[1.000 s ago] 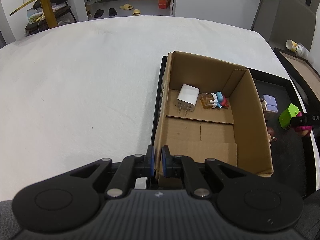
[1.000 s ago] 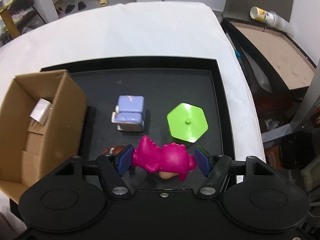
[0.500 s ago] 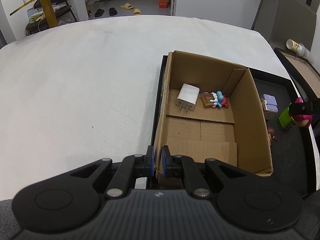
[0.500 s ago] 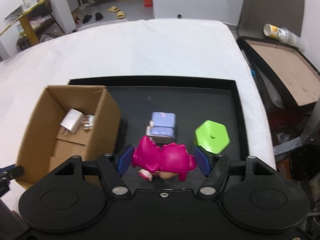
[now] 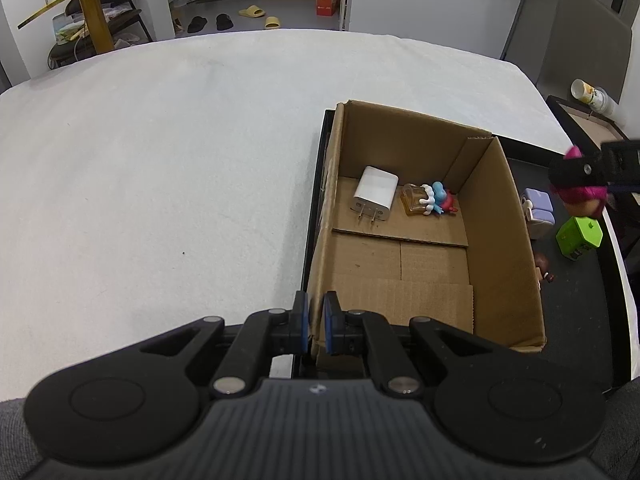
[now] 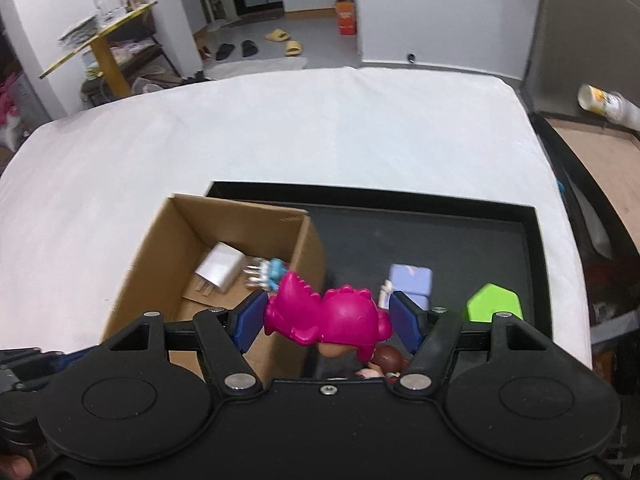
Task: Organize rigid objects
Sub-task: 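Carry the pink figure into the cardboard box and open the right tool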
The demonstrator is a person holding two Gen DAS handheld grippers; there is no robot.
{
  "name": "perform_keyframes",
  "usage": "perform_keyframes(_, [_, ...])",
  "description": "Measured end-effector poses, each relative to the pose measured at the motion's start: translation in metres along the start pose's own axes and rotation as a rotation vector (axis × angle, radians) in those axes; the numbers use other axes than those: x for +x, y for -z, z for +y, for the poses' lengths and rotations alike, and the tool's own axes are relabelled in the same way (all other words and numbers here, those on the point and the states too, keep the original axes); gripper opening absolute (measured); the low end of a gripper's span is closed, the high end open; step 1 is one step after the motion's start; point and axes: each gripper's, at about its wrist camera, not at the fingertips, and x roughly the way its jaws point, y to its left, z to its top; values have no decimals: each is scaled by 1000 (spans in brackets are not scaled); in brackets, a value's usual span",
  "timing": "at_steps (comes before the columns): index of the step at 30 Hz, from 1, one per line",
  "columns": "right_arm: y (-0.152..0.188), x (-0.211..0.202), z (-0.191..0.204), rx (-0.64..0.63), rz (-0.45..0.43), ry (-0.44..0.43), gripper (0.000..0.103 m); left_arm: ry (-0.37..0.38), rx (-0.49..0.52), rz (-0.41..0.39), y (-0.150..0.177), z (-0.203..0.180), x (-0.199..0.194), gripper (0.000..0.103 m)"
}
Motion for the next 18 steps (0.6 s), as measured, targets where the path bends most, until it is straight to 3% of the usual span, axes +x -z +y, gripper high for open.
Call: perform_keyframes(18, [-10,20,61,-22,42,-111,65,48,-21,2,0,9,0,7])
